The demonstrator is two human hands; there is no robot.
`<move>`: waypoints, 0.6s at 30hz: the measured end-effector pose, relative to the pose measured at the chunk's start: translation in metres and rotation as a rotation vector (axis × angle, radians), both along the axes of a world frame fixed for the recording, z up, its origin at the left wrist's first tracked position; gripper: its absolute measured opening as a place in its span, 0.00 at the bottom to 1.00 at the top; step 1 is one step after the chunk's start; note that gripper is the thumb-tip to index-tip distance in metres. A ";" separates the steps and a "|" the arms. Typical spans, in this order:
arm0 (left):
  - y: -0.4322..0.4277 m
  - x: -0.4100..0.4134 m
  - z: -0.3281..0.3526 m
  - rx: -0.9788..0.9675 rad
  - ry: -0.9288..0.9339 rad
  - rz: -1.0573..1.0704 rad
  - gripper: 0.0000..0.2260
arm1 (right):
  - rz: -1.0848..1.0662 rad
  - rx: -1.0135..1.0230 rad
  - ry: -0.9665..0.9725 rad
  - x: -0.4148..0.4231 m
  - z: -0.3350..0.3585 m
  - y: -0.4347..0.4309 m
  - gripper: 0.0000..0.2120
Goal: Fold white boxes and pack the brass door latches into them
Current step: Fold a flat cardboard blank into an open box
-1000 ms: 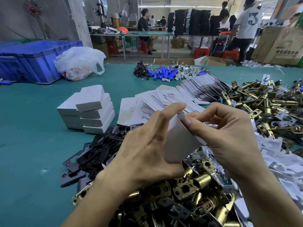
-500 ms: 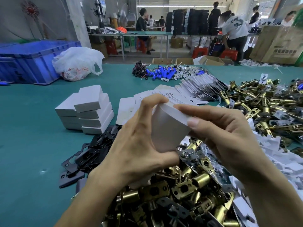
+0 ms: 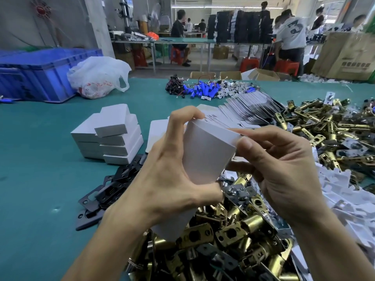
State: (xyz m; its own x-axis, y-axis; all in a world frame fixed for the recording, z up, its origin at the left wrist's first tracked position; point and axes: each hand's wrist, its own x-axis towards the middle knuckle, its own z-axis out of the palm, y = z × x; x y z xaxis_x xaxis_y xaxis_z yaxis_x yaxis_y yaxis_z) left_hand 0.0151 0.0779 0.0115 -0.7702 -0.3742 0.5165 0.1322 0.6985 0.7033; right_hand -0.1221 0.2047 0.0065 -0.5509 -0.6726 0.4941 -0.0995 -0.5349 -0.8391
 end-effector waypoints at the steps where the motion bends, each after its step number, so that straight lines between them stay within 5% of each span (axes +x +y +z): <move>1: 0.001 0.000 0.000 -0.016 -0.001 0.004 0.40 | -0.011 -0.009 0.013 0.001 0.000 0.000 0.08; 10: 0.003 -0.002 0.002 -0.039 0.003 0.054 0.34 | -0.028 -0.038 0.143 0.004 0.001 0.001 0.11; 18: 0.000 0.002 0.003 0.210 -0.127 -0.129 0.36 | -0.020 -0.035 0.177 0.003 0.005 0.004 0.08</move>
